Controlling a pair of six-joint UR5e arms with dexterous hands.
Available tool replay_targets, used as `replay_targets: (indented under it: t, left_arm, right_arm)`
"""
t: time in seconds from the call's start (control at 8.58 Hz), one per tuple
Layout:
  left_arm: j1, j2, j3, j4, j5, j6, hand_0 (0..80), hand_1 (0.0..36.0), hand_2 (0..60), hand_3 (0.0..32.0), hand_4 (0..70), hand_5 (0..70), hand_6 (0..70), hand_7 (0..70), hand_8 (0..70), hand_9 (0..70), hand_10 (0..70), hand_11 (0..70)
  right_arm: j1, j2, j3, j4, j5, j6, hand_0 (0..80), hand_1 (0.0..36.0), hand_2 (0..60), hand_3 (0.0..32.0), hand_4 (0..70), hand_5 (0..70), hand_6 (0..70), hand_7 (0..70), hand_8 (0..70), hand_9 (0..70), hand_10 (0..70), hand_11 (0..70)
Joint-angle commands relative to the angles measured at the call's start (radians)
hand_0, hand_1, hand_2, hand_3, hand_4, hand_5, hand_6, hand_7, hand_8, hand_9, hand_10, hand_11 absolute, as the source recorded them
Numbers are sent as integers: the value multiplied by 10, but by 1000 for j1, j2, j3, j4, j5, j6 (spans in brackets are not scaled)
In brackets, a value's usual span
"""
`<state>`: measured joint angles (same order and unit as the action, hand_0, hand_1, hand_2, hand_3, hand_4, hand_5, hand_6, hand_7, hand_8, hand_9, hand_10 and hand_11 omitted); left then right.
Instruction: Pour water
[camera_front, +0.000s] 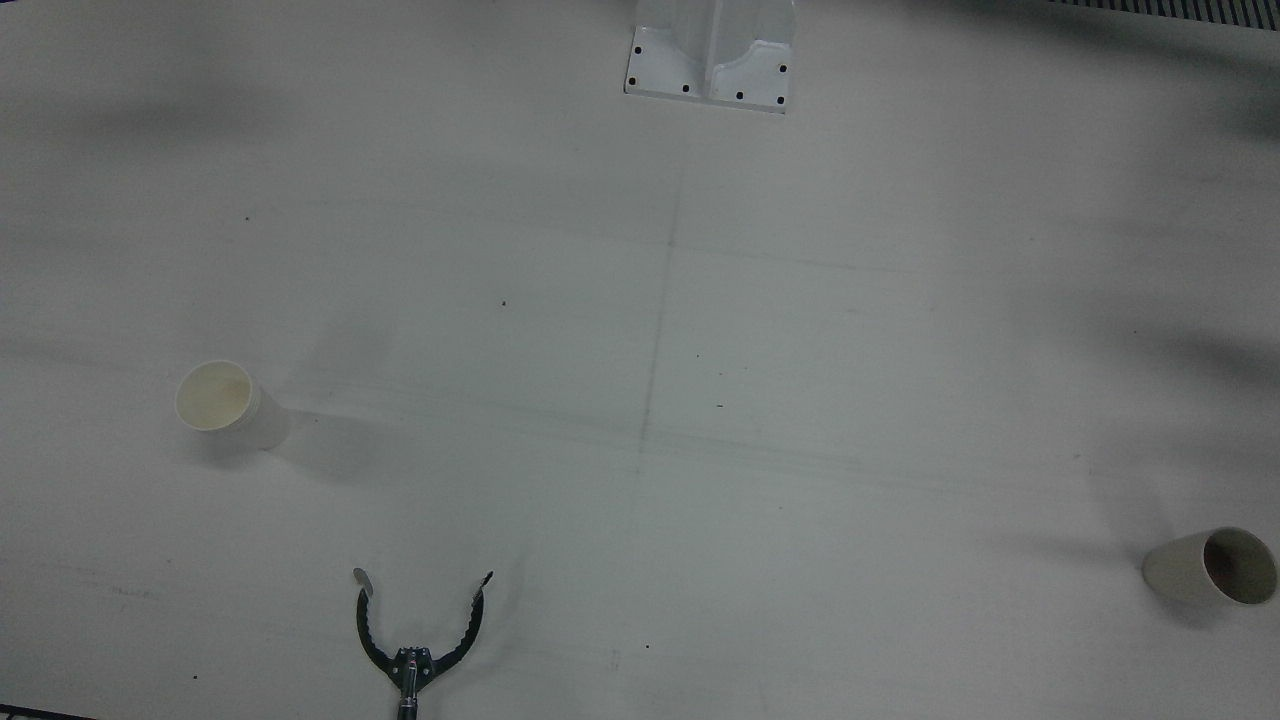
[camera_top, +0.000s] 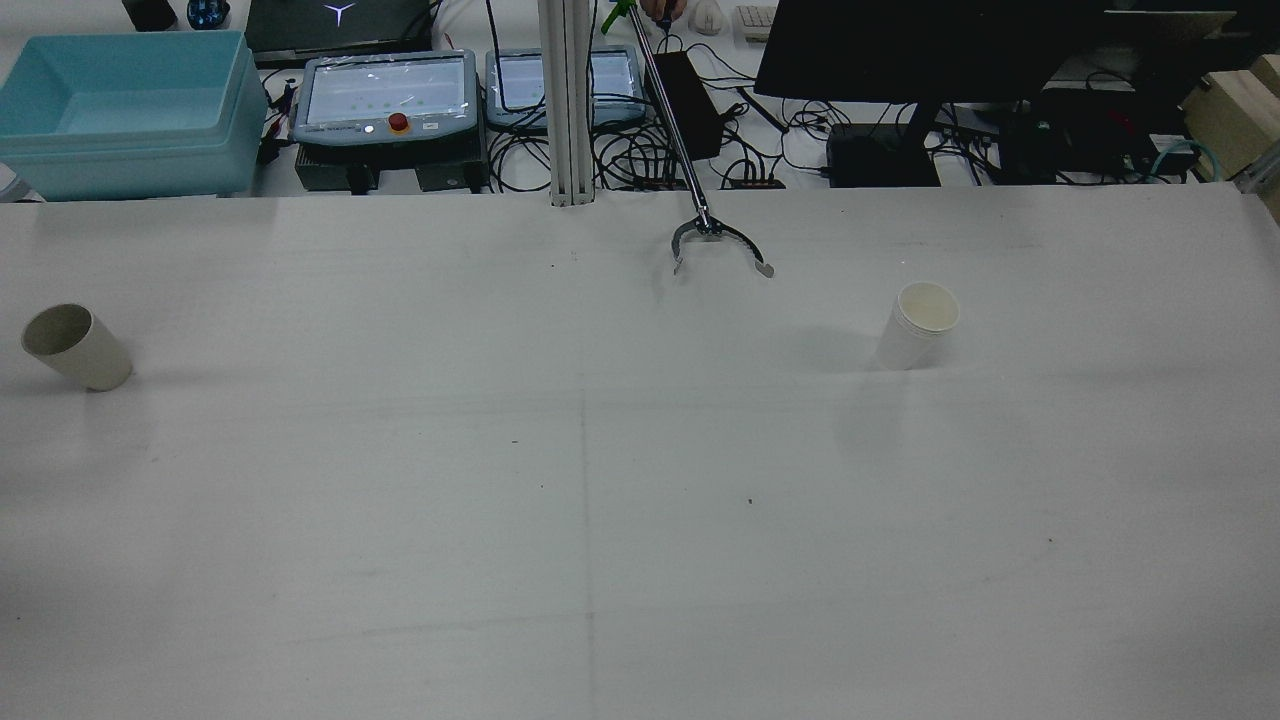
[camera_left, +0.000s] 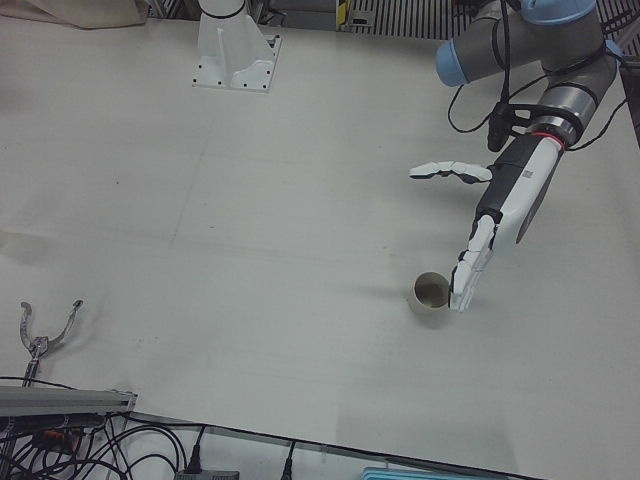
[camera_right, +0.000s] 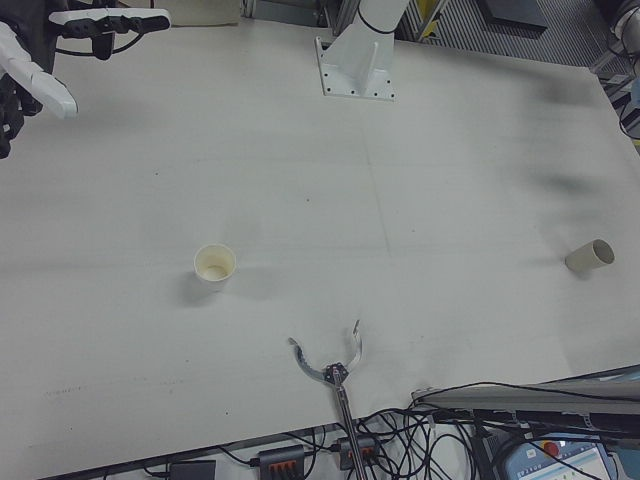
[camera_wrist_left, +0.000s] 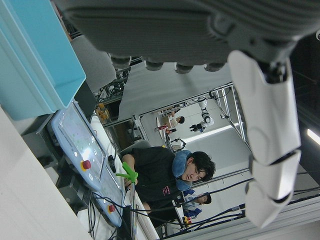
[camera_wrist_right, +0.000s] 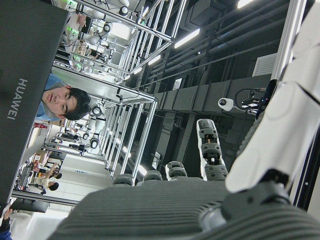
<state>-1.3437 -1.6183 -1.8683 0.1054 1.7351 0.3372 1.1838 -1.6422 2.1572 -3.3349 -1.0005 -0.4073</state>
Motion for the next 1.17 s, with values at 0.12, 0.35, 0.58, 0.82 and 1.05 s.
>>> replay_targets:
  t: [0.12, 0.35, 0.58, 0.82, 1.05]
  left_arm:
    - [8, 34, 228, -241, -97, 68, 483, 222, 206, 100, 0, 0, 0, 3, 0, 0, 0, 12]
    - [20, 69, 277, -309, -97, 86, 478, 219, 211, 102, 0, 0, 0, 1, 0, 0, 0, 5]
    - [60, 100, 444, -474, -98, 88, 481, 224, 215, 106, 0, 0, 0, 0, 0, 0, 0, 0]
    - [174, 98, 446, -515, -109, 144, 479, 227, 229, 110, 0, 0, 0, 0, 0, 0, 0, 0]
    - [208, 87, 458, -530, -161, 198, 460, 212, 274, 114, 0, 0, 0, 0, 0, 0, 0, 0]
  right_arm:
    - [20, -15, -5, -2, -19, -5, 456, 108, 101, 24, 140, 103, 39, 65, 0, 0, 0, 0]
    - [16, -13, -32, -2, -20, -4, 454, 104, 96, 24, 141, 104, 38, 63, 0, 0, 0, 0]
    - [8, -13, -60, -2, -21, -4, 448, 101, 97, 22, 150, 103, 39, 66, 0, 0, 0, 0]
    - [0, -7, -86, 0, -21, -4, 447, 100, 96, 22, 148, 103, 39, 66, 0, 0, 0, 0]
    - [5, -8, -88, 0, -24, -10, 446, 100, 102, 20, 156, 104, 41, 67, 0, 0, 0, 0]
